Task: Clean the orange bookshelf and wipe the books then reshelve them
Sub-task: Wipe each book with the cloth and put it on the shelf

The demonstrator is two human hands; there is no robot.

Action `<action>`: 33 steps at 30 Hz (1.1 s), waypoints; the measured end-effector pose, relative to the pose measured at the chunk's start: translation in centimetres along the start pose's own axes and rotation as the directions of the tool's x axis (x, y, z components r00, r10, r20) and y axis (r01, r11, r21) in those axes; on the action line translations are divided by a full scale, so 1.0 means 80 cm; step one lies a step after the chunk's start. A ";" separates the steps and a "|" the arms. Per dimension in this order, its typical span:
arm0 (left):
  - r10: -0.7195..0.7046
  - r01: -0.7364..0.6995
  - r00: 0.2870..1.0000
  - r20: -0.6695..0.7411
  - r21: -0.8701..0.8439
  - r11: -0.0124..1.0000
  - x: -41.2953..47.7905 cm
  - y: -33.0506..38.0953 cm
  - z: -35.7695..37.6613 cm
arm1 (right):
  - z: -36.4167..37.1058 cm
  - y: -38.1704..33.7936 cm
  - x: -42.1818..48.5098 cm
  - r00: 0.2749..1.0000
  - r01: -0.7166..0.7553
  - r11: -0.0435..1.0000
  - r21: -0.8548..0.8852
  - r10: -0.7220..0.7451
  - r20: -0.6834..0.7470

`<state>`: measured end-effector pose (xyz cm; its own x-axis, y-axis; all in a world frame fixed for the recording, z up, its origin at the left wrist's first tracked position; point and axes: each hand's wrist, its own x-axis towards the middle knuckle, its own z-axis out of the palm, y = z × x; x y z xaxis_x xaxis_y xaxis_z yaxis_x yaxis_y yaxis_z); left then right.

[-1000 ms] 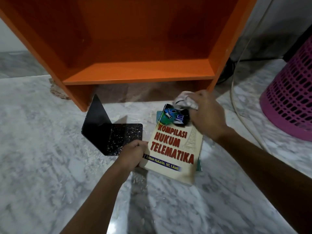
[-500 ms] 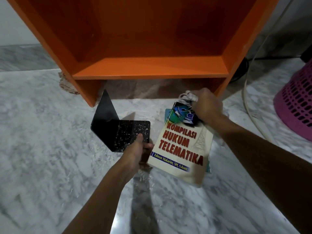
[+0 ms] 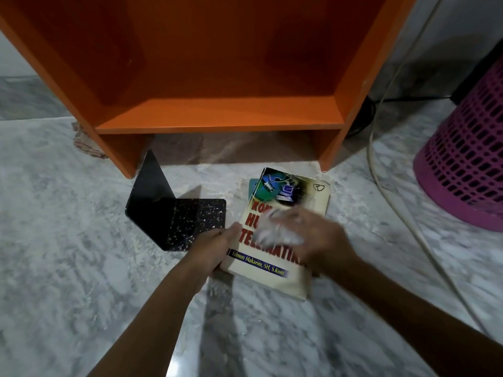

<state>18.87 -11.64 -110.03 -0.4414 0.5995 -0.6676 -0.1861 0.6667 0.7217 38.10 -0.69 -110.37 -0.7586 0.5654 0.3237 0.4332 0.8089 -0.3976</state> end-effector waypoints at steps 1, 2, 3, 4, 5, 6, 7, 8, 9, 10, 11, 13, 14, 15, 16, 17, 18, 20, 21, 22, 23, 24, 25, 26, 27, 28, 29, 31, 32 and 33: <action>0.029 -0.030 0.999 0.021 0.039 0.999 -0.003 0.001 0.002 | -0.010 0.023 0.014 0.978 -0.206 0.978 -0.043 0.205 -0.039; 0.048 -0.050 0.998 0.032 0.073 0.996 -0.005 0.001 0.004 | -0.021 0.045 0.029 0.918 -0.395 0.917 -0.057 0.392 -0.057; 0.059 -0.062 0.998 0.035 0.102 0.993 -0.007 0.001 0.006 | -0.035 0.063 0.041 0.845 -0.533 0.845 -0.041 0.530 -0.073; 0.067 -0.070 0.997 0.032 0.118 0.991 -0.008 0.001 0.008 | -0.045 0.077 0.052 0.789 -0.609 0.793 -0.012 0.604 -0.111; 0.071 -0.074 0.997 0.025 0.121 0.990 -0.009 0.002 0.010 | -0.052 0.085 0.058 0.758 -0.638 0.770 0.019 0.632 -0.159; 0.074 -0.075 0.997 0.019 0.113 0.991 -0.010 0.002 0.011 | -0.055 0.086 0.061 0.752 -0.637 0.770 0.039 0.631 -0.187; 0.076 -0.077 0.997 0.019 0.105 0.992 -0.011 0.004 0.011 | -0.055 0.083 0.063 0.755 -0.630 0.775 0.055 0.628 -0.188; 0.076 -0.078 0.997 0.022 0.098 0.992 -0.013 0.006 0.010 | -0.051 0.076 0.063 0.769 -0.619 0.783 0.062 0.620 -0.155; 0.081 -0.083 0.996 0.026 0.091 0.992 -0.014 0.008 0.010 | -0.043 0.068 0.060 0.785 -0.608 0.792 0.064 0.611 -0.099; 0.086 -0.088 0.996 0.029 0.084 0.993 -0.015 0.010 0.010 | -0.035 0.060 0.055 0.795 -0.601 0.796 0.076 0.605 -0.048; 0.088 -0.090 0.996 0.026 0.083 0.993 -0.014 0.013 0.011 | -0.028 0.054 0.050 0.796 -0.600 0.793 0.107 0.605 -0.024; 0.079 -0.081 0.997 0.028 0.093 0.992 -0.015 0.018 0.010 | -0.016 0.047 0.041 0.782 -0.602 0.775 0.193 0.621 -0.053; 0.068 -0.071 0.997 0.040 0.092 0.993 -0.015 0.021 0.010 | -0.012 0.046 0.038 0.783 -0.590 0.777 0.221 0.617 -0.079; 0.056 -0.060 0.997 0.057 0.084 0.995 -0.016 0.024 0.009 | -0.009 0.044 0.037 0.783 -0.581 0.779 0.238 0.614 -0.098; 0.039 -0.045 0.996 0.081 0.066 0.997 -0.016 0.028 0.008 | -0.008 0.044 0.036 0.783 -0.574 0.778 0.255 0.613 -0.109; 0.022 -0.026 0.994 0.109 0.039 0.999 -0.016 0.032 0.008 | -0.008 0.044 0.036 0.781 -0.571 0.773 0.276 0.615 -0.108; 0.008 -0.009 0.990 0.139 0.007 1.000 -0.015 0.036 0.009 | -0.008 0.045 0.036 0.779 -0.571 0.765 0.298 0.620 -0.098; -0.016 0.025 0.981 0.193 -0.043 0.999 -0.012 0.043 0.013 | -0.009 0.045 0.036 0.777 -0.570 0.753 0.328 0.625 -0.083; -0.029 0.042 0.975 0.220 -0.054 0.998 -0.010 0.047 0.016 | -0.009 0.045 0.036 0.779 -0.568 0.753 0.333 0.622 -0.078; -0.045 0.058 0.967 0.252 -0.044 0.997 -0.009 0.050 0.019 | -0.009 0.046 0.036 0.782 -0.564 0.754 0.337 0.619 -0.074; -0.061 0.072 0.957 0.282 -0.027 0.997 -0.008 0.051 0.022 | -0.008 0.046 0.036 0.789 -0.556 0.759 0.338 0.610 -0.072; -0.072 0.080 0.949 0.306 -0.014 0.997 -0.007 0.052 0.026 | -0.007 0.045 0.036 0.798 -0.546 0.767 0.335 0.599 -0.071; -0.078 0.085 0.944 0.320 -0.008 0.996 -0.007 0.050 0.029 | -0.007 0.044 0.036 0.806 -0.538 0.776 0.330 0.588 -0.070; -0.079 0.088 0.945 0.317 -0.017 0.996 -0.007 0.048 0.032 | -0.008 0.044 0.036 0.813 -0.530 0.783 0.324 0.578 -0.069; -0.075 0.089 0.950 0.304 -0.032 0.996 -0.008 0.047 0.036 | -0.009 0.045 0.037 0.818 -0.526 0.789 0.318 0.572 -0.066; -0.064 0.081 0.957 0.283 -0.048 0.996 -0.009 0.045 0.038 | -0.011 0.046 0.037 0.819 -0.530 0.788 0.313 0.571 -0.053; -0.047 0.066 0.962 0.268 -0.062 0.996 -0.010 0.044 0.041 | -0.014 0.047 0.038 0.813 -0.543 0.778 0.315 0.582 -0.037; 0.007 0.016 0.972 0.233 -0.094 0.995 -0.013 0.045 0.045 | -0.024 0.050 0.040 0.790 -0.574 0.744 0.342 0.613 -0.007; 0.041 -0.020 0.976 0.216 -0.098 0.995 -0.015 0.047 0.047 | -0.031 0.050 0.041 0.780 -0.584 0.730 0.356 0.626 -0.003; 0.080 -0.063 0.977 0.197 -0.089 0.994 -0.019 0.050 0.048 | -0.038 0.048 0.041 0.774 -0.585 0.722 0.369 0.633 -0.013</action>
<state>22.18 -8.22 -106.84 -0.2734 0.7262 -0.6307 -0.2350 0.5854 0.7759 38.76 4.79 -108.24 -0.3063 0.9519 0.0099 0.5769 0.1939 -0.7935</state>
